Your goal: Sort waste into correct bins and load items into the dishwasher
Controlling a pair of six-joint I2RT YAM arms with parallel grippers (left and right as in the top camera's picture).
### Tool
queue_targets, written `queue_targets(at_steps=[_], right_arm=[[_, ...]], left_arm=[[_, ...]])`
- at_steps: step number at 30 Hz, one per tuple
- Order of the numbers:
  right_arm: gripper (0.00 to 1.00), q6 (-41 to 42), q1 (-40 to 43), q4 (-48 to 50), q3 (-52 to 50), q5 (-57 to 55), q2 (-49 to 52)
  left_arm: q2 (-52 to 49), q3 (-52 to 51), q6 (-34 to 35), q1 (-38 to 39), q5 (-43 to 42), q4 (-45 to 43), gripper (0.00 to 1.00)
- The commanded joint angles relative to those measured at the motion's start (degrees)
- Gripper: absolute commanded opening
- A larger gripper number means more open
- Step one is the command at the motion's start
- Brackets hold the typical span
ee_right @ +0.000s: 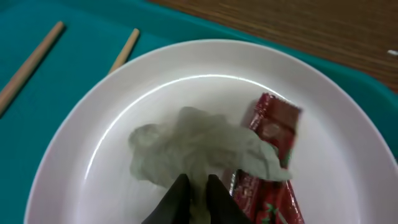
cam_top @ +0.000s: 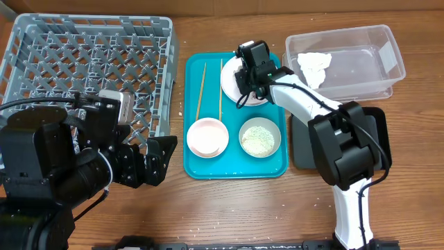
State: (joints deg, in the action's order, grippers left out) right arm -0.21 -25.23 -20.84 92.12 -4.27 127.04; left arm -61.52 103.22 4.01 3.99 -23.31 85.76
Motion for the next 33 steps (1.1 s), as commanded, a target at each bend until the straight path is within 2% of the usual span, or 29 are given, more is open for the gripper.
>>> queue_targets(at_steps=[1,8,12,17,18,20,22,23,24,25,27,32,33], right_arm=[[0.07,-0.04,-0.09,0.35,0.63,0.5,-9.7],[0.04,-0.04,1.18,-6.01,0.63,-1.49,-21.14],[0.04,0.55,4.92,-10.95,0.35,-5.57,-21.03],[0.05,9.25,14.12,-17.11,-2.03,-3.72,-19.19],[0.09,9.31,16.44,-18.58,-2.14,-0.63,-18.95],[0.28,9.14,17.57,-18.99,-1.66,3.54,-19.3],[0.61,7.91,17.59,-20.59,-0.2,7.74,-19.65],[0.75,6.34,17.44,-21.66,0.7,10.16,-19.67],[0.83,4.66,17.03,-22.84,1.7,12.63,-19.67],[0.95,4.02,16.41,-23.89,2.64,14.84,-19.67],[1.0,4.02,15.08,-24.35,3.1,17.64,-19.67],[1.0,4.04,9.75,-23.5,2.45,19.54,-19.61],[0.97,4.04,8.13,-22.56,2.03,18.84,-19.58]], left_arm=[[0.13,0.39,-1.27,-0.22,0.2,-0.26,1.0],[0.13,0.39,-1.25,-0.22,0.17,-0.26,1.0],[0.13,0.39,-1.27,-0.22,0.17,-0.26,1.0],[0.13,0.39,-1.27,-0.22,0.17,-0.26,1.0],[0.13,0.39,-1.25,-0.22,0.2,-0.26,1.0],[0.13,0.39,-1.27,-0.22,0.2,-0.26,1.0],[0.13,0.39,-1.25,-0.22,0.17,-0.26,1.0],[0.13,0.39,-1.27,-0.22,0.17,-0.26,1.0],[0.13,0.39,-1.27,-0.22,0.2,-0.26,1.0],[0.13,0.39,-1.27,-0.22,0.17,-0.26,1.0],[0.13,0.39,-1.27,-0.22,0.17,-0.26,1.0],[0.13,0.39,-1.27,-0.22,0.17,-0.26,1.0],[0.13,0.39,-1.27,-0.22,0.17,-0.26,1.0]])
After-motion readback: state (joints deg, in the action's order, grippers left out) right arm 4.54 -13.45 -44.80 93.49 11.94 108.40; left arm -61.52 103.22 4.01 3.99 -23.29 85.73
